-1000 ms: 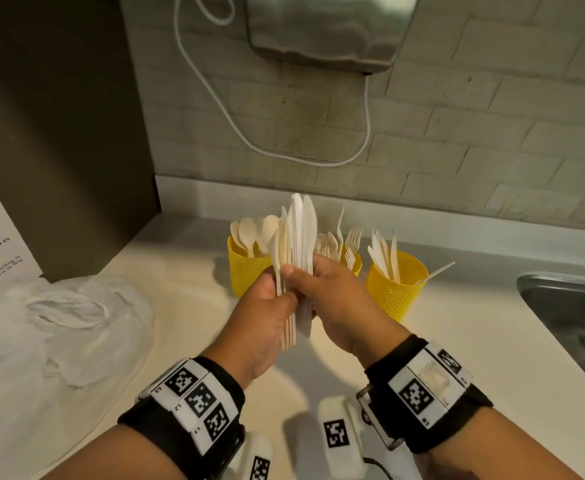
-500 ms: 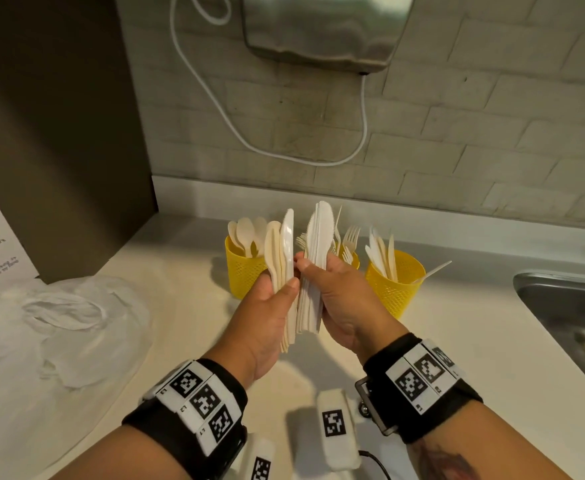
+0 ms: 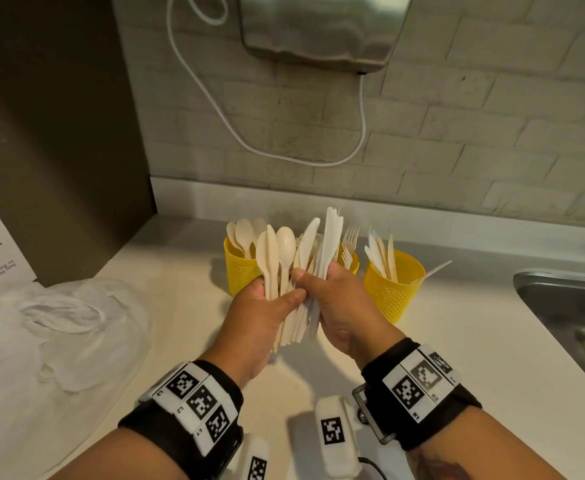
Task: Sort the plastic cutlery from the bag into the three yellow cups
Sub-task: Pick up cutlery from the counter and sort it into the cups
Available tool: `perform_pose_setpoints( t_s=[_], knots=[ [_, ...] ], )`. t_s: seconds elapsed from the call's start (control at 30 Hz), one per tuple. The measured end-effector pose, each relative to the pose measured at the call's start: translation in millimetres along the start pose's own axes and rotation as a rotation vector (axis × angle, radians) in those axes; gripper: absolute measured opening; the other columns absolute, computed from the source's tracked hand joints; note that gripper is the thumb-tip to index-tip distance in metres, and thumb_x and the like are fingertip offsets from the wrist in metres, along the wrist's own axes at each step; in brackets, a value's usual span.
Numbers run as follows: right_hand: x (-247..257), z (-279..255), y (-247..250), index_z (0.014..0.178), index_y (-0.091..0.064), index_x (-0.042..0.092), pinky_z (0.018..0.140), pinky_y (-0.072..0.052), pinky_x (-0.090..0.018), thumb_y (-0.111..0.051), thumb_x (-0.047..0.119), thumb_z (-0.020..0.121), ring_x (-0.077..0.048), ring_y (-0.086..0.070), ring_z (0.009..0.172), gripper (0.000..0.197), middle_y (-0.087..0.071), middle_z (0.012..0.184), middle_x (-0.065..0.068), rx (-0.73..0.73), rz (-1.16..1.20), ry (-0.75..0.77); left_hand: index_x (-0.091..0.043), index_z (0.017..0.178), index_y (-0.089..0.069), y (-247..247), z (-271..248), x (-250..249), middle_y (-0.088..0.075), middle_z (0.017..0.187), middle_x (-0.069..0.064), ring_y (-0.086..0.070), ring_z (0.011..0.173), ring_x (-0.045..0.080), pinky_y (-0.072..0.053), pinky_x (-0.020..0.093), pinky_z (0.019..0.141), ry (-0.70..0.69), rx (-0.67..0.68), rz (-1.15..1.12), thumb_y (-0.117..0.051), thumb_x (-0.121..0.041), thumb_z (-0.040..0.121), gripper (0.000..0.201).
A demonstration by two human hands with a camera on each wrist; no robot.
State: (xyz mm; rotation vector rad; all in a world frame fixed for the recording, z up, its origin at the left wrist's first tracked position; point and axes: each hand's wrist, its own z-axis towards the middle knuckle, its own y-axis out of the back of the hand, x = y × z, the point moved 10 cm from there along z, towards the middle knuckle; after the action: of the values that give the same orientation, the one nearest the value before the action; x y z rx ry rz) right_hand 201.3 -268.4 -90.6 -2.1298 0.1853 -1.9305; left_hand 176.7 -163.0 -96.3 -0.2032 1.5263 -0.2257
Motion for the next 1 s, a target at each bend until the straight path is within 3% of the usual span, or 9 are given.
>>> perform_pose_setpoints(
  t_s=[0.1,0.23,0.33,0.43,0.5,0.6,0.73,0.83,1.0],
  knots=[
    [5,0,1,0.114,-0.060,0.009,0.094,-0.053,-0.054,-0.053,0.008,0.099,-0.032,-0.069,0.099,0.016,-0.073,0.104,-0.014,-0.027,0.023,0.038,-0.032,0.111,-0.066,-2,-2,2,-0.076,0.107,-0.002,-0.071,0.100,0.015,-0.057,0.034,0.087,0.003,-0.011,-0.060,-0.054,-0.021,0.099,0.020],
    [32,-6,10,0.114,-0.052,0.009,0.070,-0.058,-0.048,-0.046,0.008,0.102,-0.034,-0.070,0.082,0.013,-0.074,0.096,-0.010,-0.072,0.047,0.203,-0.016,0.103,-0.060,9,4,3,-0.072,0.090,0.012,-0.072,0.081,0.022,-0.060,0.032,0.069,-0.001,-0.111,-0.071,-0.048,-0.020,0.102,0.013],
    [80,-17,33,0.106,-0.050,0.013,0.074,-0.053,-0.038,-0.045,0.000,0.099,-0.021,-0.061,0.073,0.015,-0.064,0.080,-0.005,-0.193,0.024,0.448,-0.014,0.091,-0.053,14,8,7,-0.057,0.068,0.007,-0.058,0.051,0.011,-0.049,0.022,0.048,0.018,-0.155,-0.071,-0.045,-0.017,0.103,0.015],
    [136,-35,74,0.110,-0.051,0.020,0.076,-0.051,-0.028,-0.046,0.000,0.099,-0.012,-0.056,0.073,0.022,-0.058,0.081,-0.002,-0.384,0.002,0.680,-0.014,0.087,-0.052,5,8,12,-0.055,0.066,0.004,-0.050,0.047,0.008,-0.039,0.022,0.046,0.044,-0.091,-0.019,-0.046,-0.016,0.103,0.017],
    [157,-41,99,0.113,-0.050,0.018,0.082,-0.052,-0.025,-0.048,0.004,0.099,-0.012,-0.057,0.080,0.020,-0.057,0.091,-0.005,-0.523,-0.104,0.787,-0.014,0.091,-0.056,-3,7,17,-0.058,0.067,0.004,-0.053,0.049,0.008,-0.041,0.021,0.046,0.080,-0.047,-0.025,-0.048,-0.016,0.102,0.014],
    [148,-23,124,0.116,-0.049,0.014,0.085,-0.053,-0.025,-0.051,0.007,0.098,-0.008,-0.058,0.084,0.020,-0.056,0.096,0.002,-0.651,-0.266,0.741,-0.011,0.094,-0.060,-16,4,24,-0.064,0.065,0.001,-0.060,0.054,0.009,-0.048,0.020,0.049,0.124,0.001,-0.039,-0.053,-0.016,0.100,0.011],
    [112,6,138,0.116,-0.047,0.006,0.081,-0.055,-0.043,-0.058,0.008,0.094,-0.022,-0.059,0.089,0.025,-0.056,0.097,-0.005,-0.736,-0.578,0.519,-0.009,0.095,-0.063,-22,4,26,-0.068,0.066,0.002,-0.065,0.058,0.012,-0.051,0.022,0.051,0.141,0.041,-0.040,-0.061,-0.016,0.095,0.007],
    [86,15,147,0.124,-0.042,0.010,0.082,-0.056,-0.039,-0.067,0.008,0.086,-0.025,-0.064,0.097,0.046,-0.058,0.107,-0.005,-0.708,-0.595,0.382,-0.008,0.098,-0.066,-22,4,23,-0.070,0.068,0.003,-0.065,0.059,0.011,-0.052,0.022,0.052,0.144,0.067,-0.029,-0.063,-0.013,0.093,0.007],
    [86,9,138,0.144,-0.032,0.010,0.104,-0.046,-0.038,-0.073,0.035,0.083,-0.025,-0.050,0.124,0.077,-0.047,0.138,-0.010,-0.713,-0.765,0.411,-0.011,0.099,-0.068,-17,7,21,-0.071,0.071,0.002,-0.065,0.061,0.010,-0.051,0.021,0.054,0.128,0.059,-0.002,-0.062,-0.004,0.092,0.011]
  ],
)
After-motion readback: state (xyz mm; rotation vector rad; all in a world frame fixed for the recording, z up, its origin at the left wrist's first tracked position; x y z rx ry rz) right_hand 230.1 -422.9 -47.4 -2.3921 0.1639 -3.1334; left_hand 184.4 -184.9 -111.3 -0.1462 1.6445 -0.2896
